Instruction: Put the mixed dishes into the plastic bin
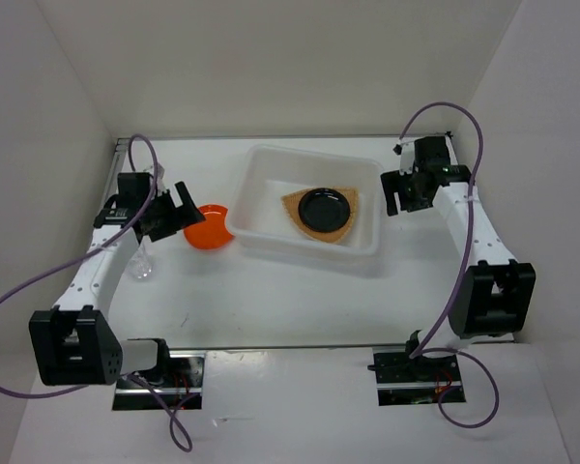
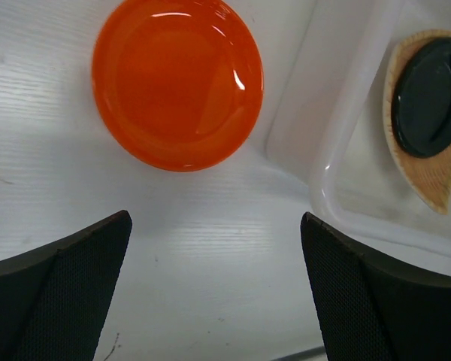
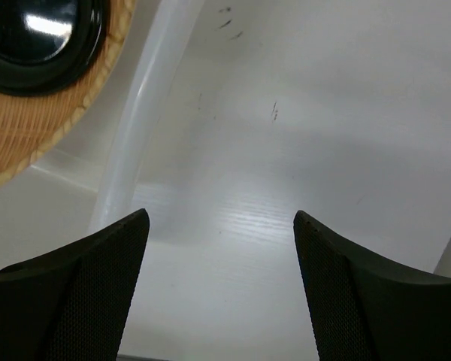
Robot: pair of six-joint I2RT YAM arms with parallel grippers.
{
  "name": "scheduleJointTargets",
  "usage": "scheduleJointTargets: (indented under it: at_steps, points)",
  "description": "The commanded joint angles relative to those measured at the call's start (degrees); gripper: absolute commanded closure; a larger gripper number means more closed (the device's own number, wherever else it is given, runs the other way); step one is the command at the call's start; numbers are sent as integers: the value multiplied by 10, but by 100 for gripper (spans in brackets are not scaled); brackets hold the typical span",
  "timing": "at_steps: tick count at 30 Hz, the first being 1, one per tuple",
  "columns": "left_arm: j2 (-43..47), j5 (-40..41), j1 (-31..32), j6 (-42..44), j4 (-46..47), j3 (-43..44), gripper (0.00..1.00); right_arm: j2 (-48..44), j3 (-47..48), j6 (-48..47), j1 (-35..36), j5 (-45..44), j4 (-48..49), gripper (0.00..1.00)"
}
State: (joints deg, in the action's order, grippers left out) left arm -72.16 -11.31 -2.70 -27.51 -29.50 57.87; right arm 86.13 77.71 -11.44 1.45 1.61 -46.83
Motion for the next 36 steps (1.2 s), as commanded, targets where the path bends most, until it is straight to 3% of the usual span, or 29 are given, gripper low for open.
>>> scheduleJointTargets:
  at_steps: [1,6,16,32,36]
  points:
    - [-54,-116,-27,-27,43,0,0,-52,-19,-17,-11,50,-6,18]
    - [-140,-105,-62,-33,43,28,0,-79,-131,11,-11,82,88,14]
    - [-200,-131,-105,-44,69,21,0,-26,-131,11,-58,82,83,14]
    - [-272,-107,-138,-85,109,27,0,-3,-131,-5,-58,114,73,14]
    - [-300,-141,-138,-85,117,35,0,3,-131,-5,-58,120,73,14]
